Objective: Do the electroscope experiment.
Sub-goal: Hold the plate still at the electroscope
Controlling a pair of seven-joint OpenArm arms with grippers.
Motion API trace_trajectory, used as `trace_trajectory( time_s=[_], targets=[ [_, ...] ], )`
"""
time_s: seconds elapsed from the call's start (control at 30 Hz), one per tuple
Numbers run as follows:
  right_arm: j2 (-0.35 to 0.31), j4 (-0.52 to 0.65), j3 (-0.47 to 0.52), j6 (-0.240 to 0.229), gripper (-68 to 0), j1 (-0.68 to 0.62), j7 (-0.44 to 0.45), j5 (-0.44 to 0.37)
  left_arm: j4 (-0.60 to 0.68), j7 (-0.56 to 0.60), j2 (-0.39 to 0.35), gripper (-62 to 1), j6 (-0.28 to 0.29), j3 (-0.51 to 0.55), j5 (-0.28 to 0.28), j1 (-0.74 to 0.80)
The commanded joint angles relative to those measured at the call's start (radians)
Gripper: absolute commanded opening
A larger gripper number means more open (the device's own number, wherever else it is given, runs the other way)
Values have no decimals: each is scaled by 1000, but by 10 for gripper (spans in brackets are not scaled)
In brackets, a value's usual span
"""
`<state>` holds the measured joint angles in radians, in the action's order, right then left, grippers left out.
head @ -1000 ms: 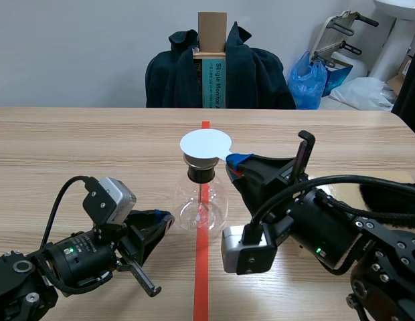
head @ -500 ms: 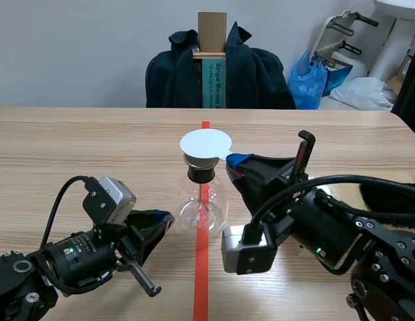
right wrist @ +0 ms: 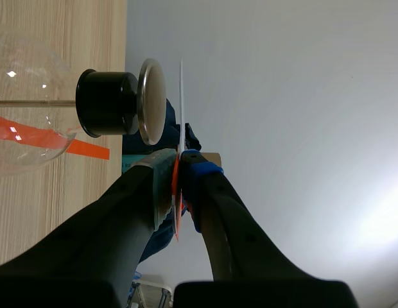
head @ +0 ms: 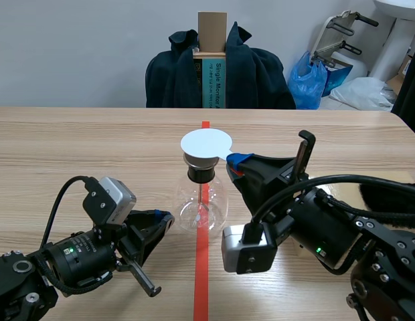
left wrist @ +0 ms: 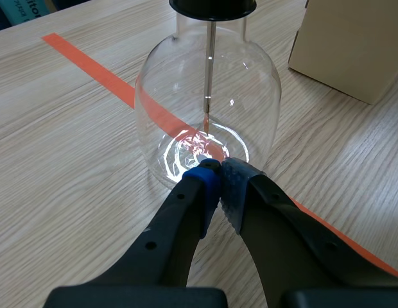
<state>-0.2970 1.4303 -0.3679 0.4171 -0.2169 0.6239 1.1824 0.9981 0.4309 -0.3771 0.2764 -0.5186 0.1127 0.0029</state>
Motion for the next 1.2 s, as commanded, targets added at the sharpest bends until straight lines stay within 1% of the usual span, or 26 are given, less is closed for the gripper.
trace_trajectory(
  time_s=[0.0,0.17,1.17],
  targets=[
    [-16,10,9,7,-669,9,-4,-3,14,14,0,-577,-2,3,7,-6],
    [-16,10,9,7,-669,9,-4,-3,14,14,0,-577,-2,3,26,-6],
    [-16,10,9,7,-669,9,-4,-3,14,14,0,-577,-2,3,26,-6]
  ],
)
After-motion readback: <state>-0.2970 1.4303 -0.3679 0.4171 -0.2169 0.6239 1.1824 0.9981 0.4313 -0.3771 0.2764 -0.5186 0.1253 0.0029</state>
